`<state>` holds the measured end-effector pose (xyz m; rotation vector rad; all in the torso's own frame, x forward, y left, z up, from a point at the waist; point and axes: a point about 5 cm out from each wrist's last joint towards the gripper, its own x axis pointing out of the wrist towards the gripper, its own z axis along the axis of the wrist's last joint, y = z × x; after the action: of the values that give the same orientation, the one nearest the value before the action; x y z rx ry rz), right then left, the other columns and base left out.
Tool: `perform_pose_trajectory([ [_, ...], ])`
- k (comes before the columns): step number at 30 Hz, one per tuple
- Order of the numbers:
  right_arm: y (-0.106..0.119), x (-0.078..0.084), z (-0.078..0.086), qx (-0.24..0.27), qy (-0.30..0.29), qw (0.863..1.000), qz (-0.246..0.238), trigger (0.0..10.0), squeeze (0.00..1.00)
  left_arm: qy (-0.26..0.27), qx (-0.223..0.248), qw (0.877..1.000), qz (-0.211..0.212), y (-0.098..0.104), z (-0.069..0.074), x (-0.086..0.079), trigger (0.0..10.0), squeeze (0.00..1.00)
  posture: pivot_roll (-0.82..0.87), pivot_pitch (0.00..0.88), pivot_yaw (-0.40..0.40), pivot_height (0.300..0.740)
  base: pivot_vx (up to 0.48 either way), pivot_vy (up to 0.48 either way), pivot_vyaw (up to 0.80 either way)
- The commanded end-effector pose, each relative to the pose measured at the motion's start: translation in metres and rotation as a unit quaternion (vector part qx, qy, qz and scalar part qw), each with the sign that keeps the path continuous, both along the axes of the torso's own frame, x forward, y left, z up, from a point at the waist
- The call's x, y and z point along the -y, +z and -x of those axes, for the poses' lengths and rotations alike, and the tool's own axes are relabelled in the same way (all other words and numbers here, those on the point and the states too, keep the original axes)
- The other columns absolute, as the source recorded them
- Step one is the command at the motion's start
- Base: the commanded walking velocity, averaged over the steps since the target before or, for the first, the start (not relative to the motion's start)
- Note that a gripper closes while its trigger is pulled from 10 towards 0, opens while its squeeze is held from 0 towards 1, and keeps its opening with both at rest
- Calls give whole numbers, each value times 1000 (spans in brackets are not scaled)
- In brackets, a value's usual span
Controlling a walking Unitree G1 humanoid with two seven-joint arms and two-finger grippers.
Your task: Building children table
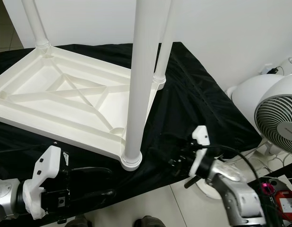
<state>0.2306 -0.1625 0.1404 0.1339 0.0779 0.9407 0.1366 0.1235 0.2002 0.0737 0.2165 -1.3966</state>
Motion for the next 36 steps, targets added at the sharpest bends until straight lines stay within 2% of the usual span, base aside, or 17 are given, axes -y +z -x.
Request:
perform_pose_trajectory([
  [1, -1, -9, -5, 8, 0, 1000, 0, 10000, 0, -10, -3, 1000, 5, 1, 2, 3, 10000, 0, 23, 69, -68, 740, 0, 0, 0],
  [4, -1, -9, -5, 8, 0, 1000, 0, 10000, 0, -10, -3, 1000, 5, 1, 2, 3, 10000, 0, 23, 69, -68, 740, 0, 0, 0],
  [9, -1, -39, -13, 14, 29, 999, -25, 10000, 0, -14, -2, 1000, 14, 4, 5, 5, 10000, 0, 33, 67, -77, 740, 0, 0, 0],
  [12, -1, -46, -13, 14, 48, 998, -28, 10000, 0, -15, -3, 1000, 14, 5, 5, 5, 10000, 0, 36, 64, -79, 740, 0, 0, 0],
  [15, -1, -61, -9, 3, 93, 995, -37, 10000, 0, -22, -10, 1000, 17, 5, 7, 6, 10000, 0, 37, 64, -86, 740, 0, 0, 0],
  [20, 0, -75, -8, 3, 122, 992, -42, 10000, 0, -28, -17, 999, 21, 7, 8, 7, 10000, 0, 39, 63, -87, 740, 0, 0, 0],
  [22, 0, -84, -8, -4, 140, 989, -49, 10000, 0, -31, -19, 999, 23, 7, 8, 8, 10000, 0, 43, 63, -89, 740, 0, 0, 0],
  [23, 2, -93, -8, -3, 163, 985, -57, 10000, 0, -32, -20, 999, 28, 8, 7, 9, 10000, 0, 46, 60, -93, 740, 0, 0, 0],
  [25, 4, -99, -8, -2, 178, 982, -61, 10000, 0, -33, -20, 999, 32, 9, 7, 9, 10000, 0, 46, 60, -93, 740, 0, 0, 0],
  [29, 6, -104, -11, 10, 180, 982, -61, 10000, 0, -30, -19, 998, 43, 10, 5, 11, 10000, 0, 50, 60, -90, 740, 0, 0, 0],
  [31, 8, -99, -18, 22, 151, 987, -57, 10000, 0, -23, -20, 998, 54, 11, 1, 13, 10000, 0, 49, 61, -90, 740, 0, 0, 0],
  [36, 8, -97, -20, 13, 149, 987, -61, 10000, 0, -15, -23, 998, 60, 11, -2, 15, 10000, 0, 40, 63, -86, 740, 0, 0, 0],
])
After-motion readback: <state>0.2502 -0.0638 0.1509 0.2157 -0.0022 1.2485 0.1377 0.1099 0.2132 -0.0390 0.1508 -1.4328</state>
